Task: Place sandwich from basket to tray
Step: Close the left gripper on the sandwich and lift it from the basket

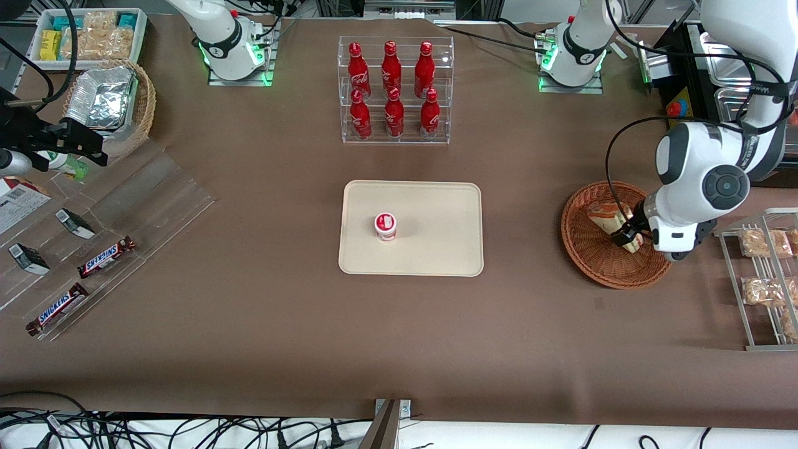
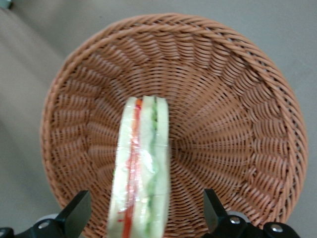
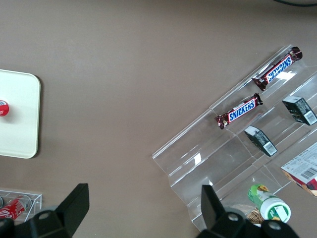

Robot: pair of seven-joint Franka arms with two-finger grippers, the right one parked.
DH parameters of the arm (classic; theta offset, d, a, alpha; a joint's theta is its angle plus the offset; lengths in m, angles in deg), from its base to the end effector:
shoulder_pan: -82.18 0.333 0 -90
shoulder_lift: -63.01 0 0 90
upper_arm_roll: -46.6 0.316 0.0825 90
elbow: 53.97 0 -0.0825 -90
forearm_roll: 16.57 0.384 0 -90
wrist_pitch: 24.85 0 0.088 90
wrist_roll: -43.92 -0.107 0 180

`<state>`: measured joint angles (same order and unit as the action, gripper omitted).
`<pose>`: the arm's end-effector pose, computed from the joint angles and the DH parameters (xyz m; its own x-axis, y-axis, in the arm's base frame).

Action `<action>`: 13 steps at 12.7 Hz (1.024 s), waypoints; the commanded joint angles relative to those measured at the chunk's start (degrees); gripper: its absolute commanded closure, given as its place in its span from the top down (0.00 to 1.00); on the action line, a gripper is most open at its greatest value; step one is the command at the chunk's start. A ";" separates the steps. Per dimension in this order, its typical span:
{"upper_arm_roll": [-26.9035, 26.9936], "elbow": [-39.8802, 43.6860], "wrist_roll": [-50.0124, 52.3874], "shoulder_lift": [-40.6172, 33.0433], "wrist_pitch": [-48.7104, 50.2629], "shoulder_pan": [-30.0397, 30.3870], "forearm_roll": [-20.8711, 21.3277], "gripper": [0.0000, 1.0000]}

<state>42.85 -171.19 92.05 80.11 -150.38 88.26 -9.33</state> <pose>0.5743 0.0286 0.2828 0.6923 0.7198 -0.0499 0.7055 -0.6898 -0.1622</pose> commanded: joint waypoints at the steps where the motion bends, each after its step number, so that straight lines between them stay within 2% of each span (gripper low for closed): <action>1: -0.21 -3.80 1.17 -3.04 -1.46 0.42 1.81 1.00; 4: -0.30 -7.84 3.11 -3.04 -7.78 0.51 1.81 1.00; 10: -0.38 -8.99 3.55 -2.60 -9.90 0.51 1.81 1.00; 13: -0.47 -8.99 4.69 -2.17 -9.99 0.42 1.81 0.54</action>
<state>42.73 -178.98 95.04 78.78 -159.56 88.59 -9.32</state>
